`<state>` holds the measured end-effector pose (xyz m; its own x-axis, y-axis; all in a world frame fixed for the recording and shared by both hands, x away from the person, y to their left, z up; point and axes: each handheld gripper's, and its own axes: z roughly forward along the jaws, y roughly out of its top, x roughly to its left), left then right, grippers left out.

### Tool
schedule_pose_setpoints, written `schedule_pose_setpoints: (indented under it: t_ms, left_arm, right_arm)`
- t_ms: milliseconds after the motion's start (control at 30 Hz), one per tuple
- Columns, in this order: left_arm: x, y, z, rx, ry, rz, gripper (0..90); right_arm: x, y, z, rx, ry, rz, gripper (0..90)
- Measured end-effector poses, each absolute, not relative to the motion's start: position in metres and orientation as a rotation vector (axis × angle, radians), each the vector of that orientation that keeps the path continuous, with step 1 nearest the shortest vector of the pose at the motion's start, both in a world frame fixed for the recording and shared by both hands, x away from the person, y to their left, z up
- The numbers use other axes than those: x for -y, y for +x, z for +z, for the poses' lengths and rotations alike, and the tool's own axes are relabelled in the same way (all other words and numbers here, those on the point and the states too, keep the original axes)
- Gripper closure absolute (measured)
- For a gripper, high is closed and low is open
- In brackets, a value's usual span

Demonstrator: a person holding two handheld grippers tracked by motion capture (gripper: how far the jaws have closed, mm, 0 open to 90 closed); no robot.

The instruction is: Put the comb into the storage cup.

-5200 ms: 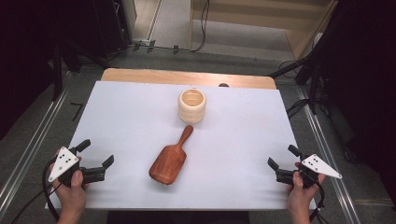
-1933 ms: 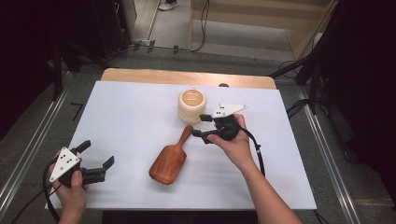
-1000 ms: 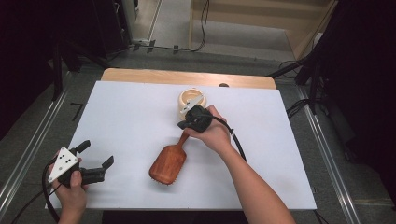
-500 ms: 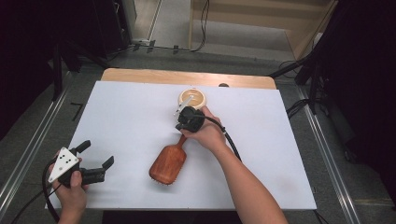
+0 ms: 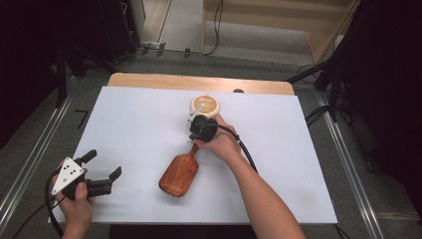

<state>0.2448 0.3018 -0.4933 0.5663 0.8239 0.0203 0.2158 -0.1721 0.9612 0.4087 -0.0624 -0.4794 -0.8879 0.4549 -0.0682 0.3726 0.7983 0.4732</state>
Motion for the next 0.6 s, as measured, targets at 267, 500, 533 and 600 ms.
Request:
schedule_pose_setpoints:
  t_ms: [267,500,533,600]
  left_arm:
    - [-0.302,0.244,-0.493,-0.873,1.695,0.685,0.0]
    - [-0.302,0.245,-0.493,-0.874,1.695,0.687,0.0]
    - [-0.302,0.245,-0.493,-0.874,1.695,0.687,0.0]
    - [-0.301,0.244,-0.493,-0.875,1.697,0.688,0.0]
  right_arm:
    - [0.067,0.405,-0.480,-2.822,0.663,0.656,88.3]
    - [0.079,0.398,-0.481,-2.834,0.670,0.667,88.3]
    - [0.079,0.398,-0.481,-2.834,0.670,0.667,88.3]
    - [0.083,0.395,-0.481,-2.838,0.673,0.682,88.3]
